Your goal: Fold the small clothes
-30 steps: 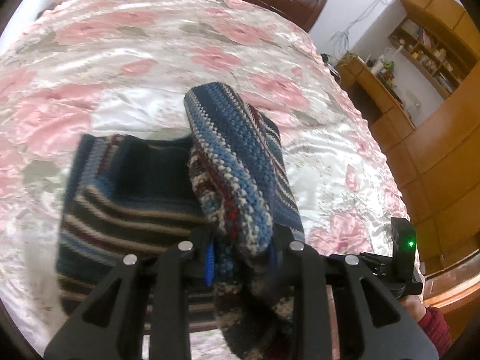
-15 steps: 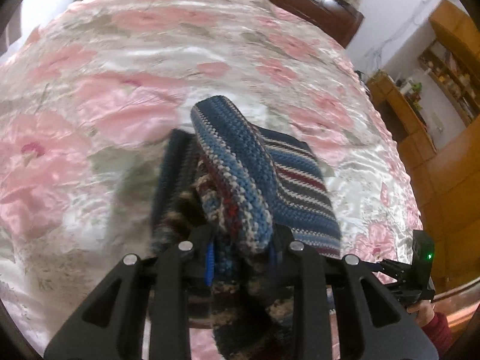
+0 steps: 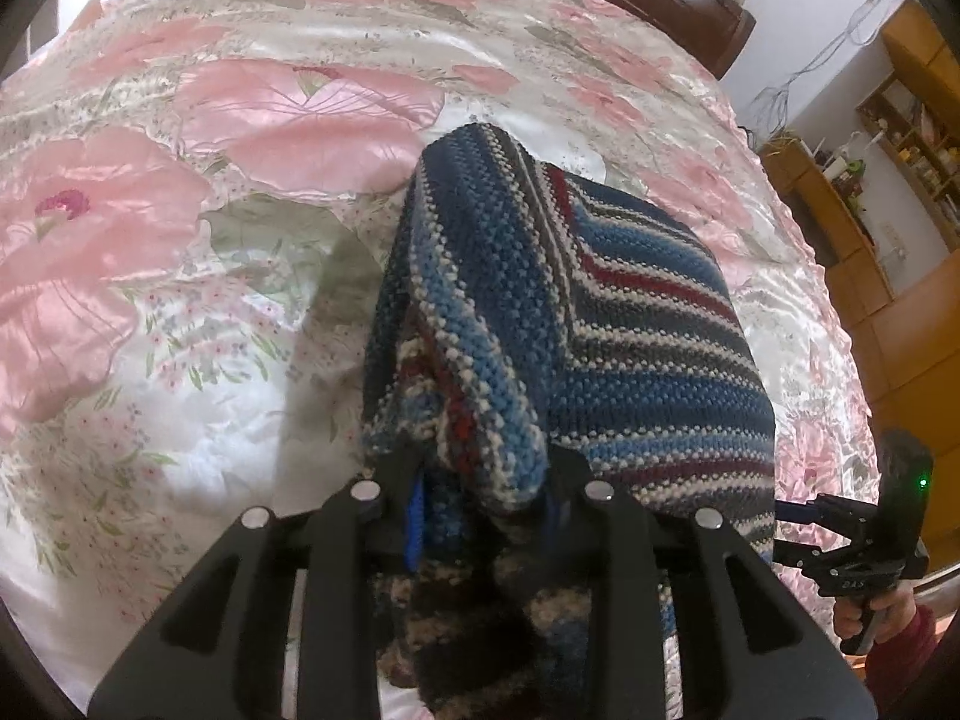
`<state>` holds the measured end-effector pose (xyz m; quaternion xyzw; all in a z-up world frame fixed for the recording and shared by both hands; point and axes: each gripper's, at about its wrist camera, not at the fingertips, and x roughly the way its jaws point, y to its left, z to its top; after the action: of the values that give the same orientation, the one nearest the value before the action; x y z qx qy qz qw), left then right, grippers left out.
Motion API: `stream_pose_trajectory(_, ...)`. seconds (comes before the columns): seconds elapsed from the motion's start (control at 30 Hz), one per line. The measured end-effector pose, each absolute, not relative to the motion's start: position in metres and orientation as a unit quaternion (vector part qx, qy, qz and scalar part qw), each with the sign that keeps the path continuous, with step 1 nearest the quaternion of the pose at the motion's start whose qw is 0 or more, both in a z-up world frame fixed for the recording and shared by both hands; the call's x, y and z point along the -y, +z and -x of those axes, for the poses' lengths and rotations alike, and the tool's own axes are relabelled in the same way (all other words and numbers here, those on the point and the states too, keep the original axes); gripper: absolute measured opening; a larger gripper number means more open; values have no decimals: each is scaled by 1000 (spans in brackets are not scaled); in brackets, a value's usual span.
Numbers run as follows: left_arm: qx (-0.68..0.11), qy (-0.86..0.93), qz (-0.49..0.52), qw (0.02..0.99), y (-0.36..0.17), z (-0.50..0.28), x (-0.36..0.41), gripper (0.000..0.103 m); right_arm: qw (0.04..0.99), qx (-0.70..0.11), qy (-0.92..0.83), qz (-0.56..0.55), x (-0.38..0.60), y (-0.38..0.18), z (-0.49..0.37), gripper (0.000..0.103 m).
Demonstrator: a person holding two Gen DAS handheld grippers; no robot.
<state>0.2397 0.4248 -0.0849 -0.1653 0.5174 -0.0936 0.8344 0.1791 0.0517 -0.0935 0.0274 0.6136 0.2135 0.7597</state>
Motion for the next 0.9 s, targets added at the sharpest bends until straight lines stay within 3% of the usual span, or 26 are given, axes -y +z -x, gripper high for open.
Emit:
stream_pose_trajectory(0.07, -520, -94, 170, 832, -82, -238, -427, 41, 759, -614, 212, -30, -55, -93, -178, 67)
stream_pose_trajectory(0.17, -519, -90, 164, 834, -69, -230, -430, 61, 759, -615, 212, -39, -54, -90, -178, 69)
stream_pose_trajectory(0.5, -489, -89, 86, 863, -24, -167, -408, 62, 753, -619, 215, -54, -61, -83, -170, 72)
stream_pose_trajectory(0.57, -497, -89, 75, 860, -29, -168, -401, 57, 753, -619, 216, -52, -66, -82, -168, 72)
stream_pose_trajectory(0.63, -498, -95, 85, 858, -33, -168, -398, 42, 755, -617, 218, -45, -70, -79, -166, 72)
stream_pose_trajectory(0.7, -507, -102, 91, 851, -38, -170, -397, 14, 757, -615, 217, -39, -74, -77, -166, 72)
stream_pose_trajectory(0.9, -509, -95, 131, 845, -45, -159, -420, 9, 756, -616, 217, -39, -73, -78, -165, 72)
